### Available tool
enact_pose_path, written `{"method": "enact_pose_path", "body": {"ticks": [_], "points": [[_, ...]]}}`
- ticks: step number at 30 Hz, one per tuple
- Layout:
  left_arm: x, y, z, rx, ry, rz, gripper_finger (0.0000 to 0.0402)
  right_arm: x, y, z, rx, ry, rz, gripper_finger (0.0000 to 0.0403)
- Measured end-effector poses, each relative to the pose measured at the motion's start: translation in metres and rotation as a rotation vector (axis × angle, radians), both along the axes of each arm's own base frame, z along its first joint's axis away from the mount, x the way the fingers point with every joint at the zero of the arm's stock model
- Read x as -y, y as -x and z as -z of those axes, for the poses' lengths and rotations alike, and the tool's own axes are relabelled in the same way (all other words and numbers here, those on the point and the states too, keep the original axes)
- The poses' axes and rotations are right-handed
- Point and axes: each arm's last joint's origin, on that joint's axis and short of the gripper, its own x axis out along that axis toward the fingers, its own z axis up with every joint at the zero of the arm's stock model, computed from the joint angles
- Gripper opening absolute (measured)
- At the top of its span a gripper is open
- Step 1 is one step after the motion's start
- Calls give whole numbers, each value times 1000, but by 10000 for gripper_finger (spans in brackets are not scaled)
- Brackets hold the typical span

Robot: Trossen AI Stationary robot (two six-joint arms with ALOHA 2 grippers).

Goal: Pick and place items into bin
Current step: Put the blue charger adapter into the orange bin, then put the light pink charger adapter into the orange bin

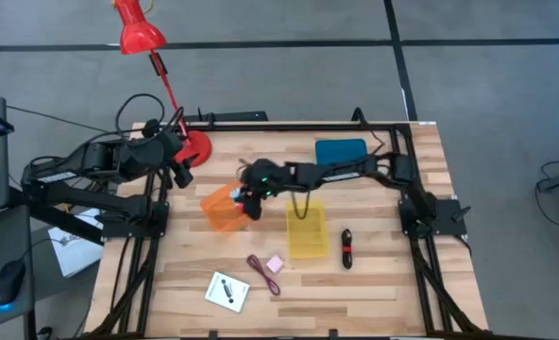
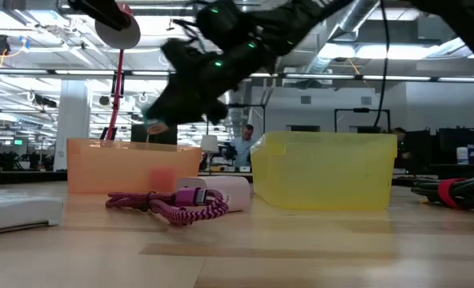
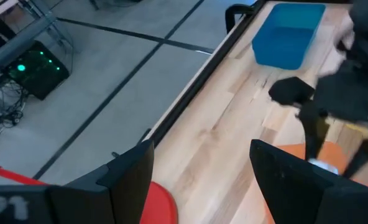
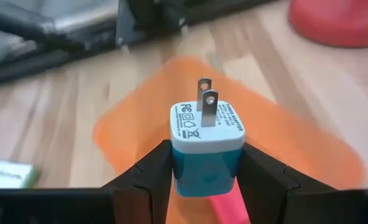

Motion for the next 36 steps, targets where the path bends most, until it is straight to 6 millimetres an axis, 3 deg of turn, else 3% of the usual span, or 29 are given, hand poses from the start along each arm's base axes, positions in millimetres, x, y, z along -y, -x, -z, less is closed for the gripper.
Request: {"method": "enact_pose_path", "body": {"ticks": [4, 7, 13, 17, 25, 36], "points": [[0, -4, 4, -16, 43, 3, 256, -1, -25, -18, -14, 30, 16, 142], [1, -6, 6, -23, 79, 4, 256, 1, -36, -20, -74, 22, 12, 144], [0, -12, 9, -30, 87, -13, 256, -7, -53, 14, -214, 10, -8, 143], [0, -13, 9, -30, 88, -17, 256, -9, -62, 25, -222, 8, -16, 146], [1, -13, 9, -6, 126, -18, 256, -9, -60, 23, -258, 14, -44, 149], [1, -14, 8, 22, 142, -33, 256, -5, -60, 23, -249, -2, -89, 191]]}}
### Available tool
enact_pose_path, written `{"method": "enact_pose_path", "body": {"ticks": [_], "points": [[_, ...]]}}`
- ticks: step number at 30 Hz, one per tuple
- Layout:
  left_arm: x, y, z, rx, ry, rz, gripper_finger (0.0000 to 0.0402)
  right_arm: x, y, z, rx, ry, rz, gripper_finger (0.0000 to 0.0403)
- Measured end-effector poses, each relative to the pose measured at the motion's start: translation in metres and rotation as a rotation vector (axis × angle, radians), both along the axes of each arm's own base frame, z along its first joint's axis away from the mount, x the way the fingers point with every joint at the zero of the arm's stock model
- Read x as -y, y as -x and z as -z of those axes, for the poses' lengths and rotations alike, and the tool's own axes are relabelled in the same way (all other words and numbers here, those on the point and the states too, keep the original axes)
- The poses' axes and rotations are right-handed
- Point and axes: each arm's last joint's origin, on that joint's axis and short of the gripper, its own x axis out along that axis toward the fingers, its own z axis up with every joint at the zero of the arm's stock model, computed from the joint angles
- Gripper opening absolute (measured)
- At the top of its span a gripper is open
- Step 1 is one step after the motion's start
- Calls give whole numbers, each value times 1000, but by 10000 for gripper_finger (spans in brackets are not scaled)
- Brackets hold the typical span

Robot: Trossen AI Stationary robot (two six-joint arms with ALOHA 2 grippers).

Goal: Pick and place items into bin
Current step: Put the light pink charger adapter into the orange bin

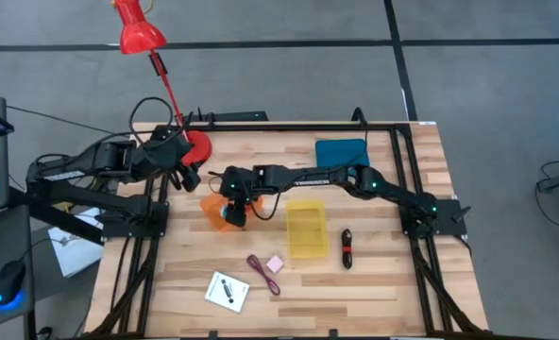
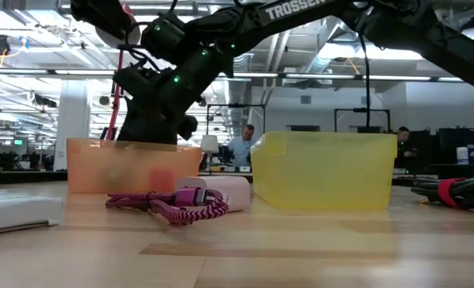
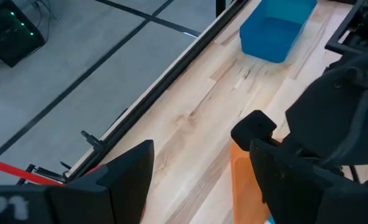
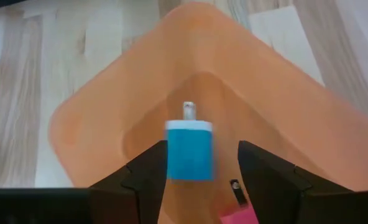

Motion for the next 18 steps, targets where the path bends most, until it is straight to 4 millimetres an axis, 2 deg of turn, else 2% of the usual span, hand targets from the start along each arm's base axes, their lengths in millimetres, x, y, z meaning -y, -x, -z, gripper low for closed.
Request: {"method": "enact_pose_path", "body": {"ticks": [6, 8, 10, 13, 18], "points": [[0, 0, 0, 0, 0, 0, 256, 9, 1, 0, 0, -19, 31, 184], [0, 0, 0, 1, 0, 0, 256, 13, 2, -8, 3, -29, 43, 179], [0, 1, 0, 2, 0, 0, 256, 15, 5, -26, 25, -29, 46, 174], [0, 1, 0, 9, 12, -3, 256, 13, 16, -63, 50, -23, 40, 168], [2, 0, 1, 17, 74, 58, 256, -2, 43, -116, 47, -21, 15, 161]]}}
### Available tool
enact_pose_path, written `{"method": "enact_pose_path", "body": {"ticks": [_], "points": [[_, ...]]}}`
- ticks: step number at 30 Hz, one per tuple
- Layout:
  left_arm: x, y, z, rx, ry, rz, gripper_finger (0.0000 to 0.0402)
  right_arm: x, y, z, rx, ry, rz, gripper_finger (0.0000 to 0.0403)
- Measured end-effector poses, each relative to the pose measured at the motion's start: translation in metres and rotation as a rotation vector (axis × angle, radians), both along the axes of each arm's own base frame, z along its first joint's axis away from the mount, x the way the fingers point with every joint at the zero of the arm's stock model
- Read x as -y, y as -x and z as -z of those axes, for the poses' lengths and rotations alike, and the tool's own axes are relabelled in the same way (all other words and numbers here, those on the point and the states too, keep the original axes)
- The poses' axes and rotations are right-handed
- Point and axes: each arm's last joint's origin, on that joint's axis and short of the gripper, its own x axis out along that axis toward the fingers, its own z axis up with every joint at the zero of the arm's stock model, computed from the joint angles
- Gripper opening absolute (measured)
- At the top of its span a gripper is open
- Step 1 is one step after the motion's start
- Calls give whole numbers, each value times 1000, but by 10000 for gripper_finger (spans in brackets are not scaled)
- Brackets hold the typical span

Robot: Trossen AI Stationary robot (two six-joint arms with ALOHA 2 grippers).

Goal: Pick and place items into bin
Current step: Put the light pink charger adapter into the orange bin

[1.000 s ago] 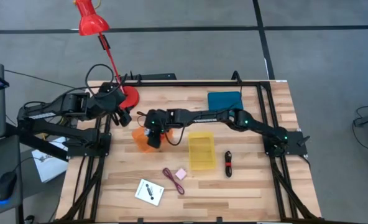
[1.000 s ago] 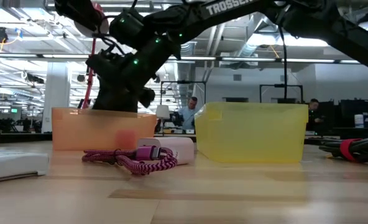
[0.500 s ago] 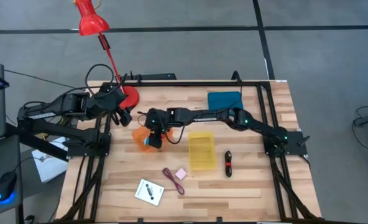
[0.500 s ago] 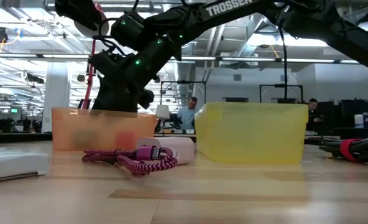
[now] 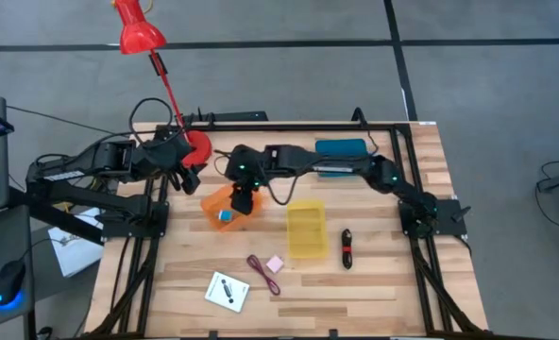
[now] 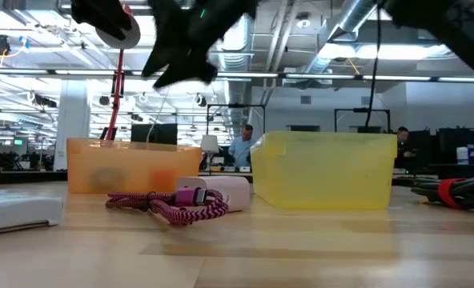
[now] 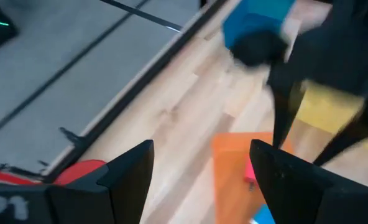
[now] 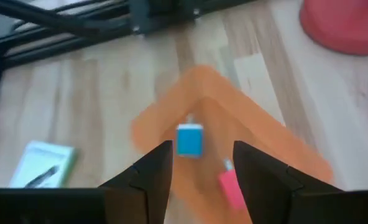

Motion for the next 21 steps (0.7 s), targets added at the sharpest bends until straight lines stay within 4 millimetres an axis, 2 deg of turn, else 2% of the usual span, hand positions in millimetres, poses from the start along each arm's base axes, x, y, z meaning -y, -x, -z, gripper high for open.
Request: {"method": "enact_pose_path", "body": {"ticks": [5, 8, 12, 16, 18, 21], "points": [[2, -3, 2, 24, 82, 21, 256, -15, 43, -69, 47, 16, -14, 160], [2, -7, 10, 33, 136, -1, 256, -22, 72, -101, 54, 16, -15, 160], [5, -23, 27, 59, 298, 59, 256, -31, 114, -141, 71, -10, 9, 157], [21, -49, 43, 76, 439, 281, 256, -44, 149, -161, 32, 46, 27, 154], [34, -64, 49, 79, 409, 449, 256, -51, 163, -165, -11, 63, 40, 152], [55, -81, 55, 29, 260, 667, 256, -62, 182, -170, -64, 63, 66, 152]]}}
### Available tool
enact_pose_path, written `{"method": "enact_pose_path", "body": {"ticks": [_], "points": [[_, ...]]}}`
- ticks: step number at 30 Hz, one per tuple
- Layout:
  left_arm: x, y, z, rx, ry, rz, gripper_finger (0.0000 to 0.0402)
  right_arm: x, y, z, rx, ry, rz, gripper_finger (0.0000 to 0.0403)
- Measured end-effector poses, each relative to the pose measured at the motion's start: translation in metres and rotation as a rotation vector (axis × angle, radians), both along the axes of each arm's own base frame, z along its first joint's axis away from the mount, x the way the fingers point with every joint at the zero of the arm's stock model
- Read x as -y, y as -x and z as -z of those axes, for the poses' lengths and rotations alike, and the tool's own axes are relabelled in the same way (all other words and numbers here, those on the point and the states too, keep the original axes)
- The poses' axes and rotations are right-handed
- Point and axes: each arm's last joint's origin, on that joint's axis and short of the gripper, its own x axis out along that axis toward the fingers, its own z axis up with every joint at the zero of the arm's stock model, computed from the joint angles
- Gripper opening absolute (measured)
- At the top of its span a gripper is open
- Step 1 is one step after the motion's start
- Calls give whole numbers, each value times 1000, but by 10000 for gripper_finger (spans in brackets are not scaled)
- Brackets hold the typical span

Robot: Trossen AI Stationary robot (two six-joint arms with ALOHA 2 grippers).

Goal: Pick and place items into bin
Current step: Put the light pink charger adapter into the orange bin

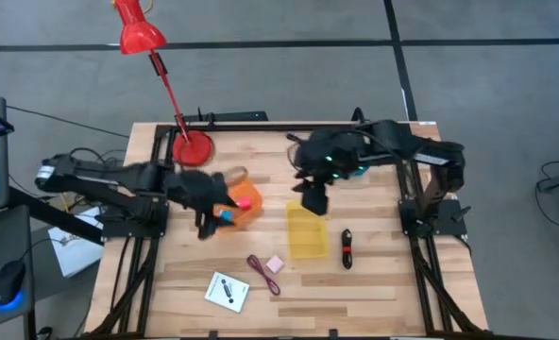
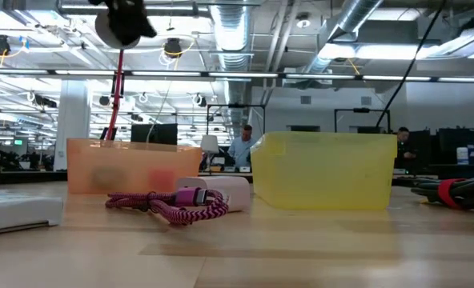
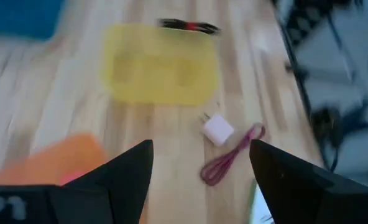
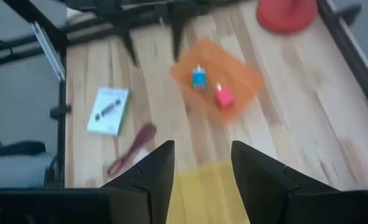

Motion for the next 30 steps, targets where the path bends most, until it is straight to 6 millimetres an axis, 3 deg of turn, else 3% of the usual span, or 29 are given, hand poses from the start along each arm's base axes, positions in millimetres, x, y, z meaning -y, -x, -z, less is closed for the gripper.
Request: {"method": "enact_pose_path", "body": {"ticks": [4, 6, 12, 20, 27, 30], "points": [[20, -17, 20, -51, -171, 173, 256, -15, 16, 0, -81, 1, 22, 154], [28, -28, 32, -78, -189, 178, 256, -21, 21, 1, -104, -17, 53, 154], [42, -68, 67, -128, 50, -167, 256, -26, 36, -1, -131, -15, 212, 153], [71, -96, 103, -188, 293, -89, 256, -14, 52, -15, -42, 64, 329, 150], [99, -107, 124, -77, 149, 11, 256, -9, 50, -14, -49, 110, 319, 149], [104, -109, 127, -6, 47, -43, 256, -11, 44, -10, -66, 117, 310, 150]]}}
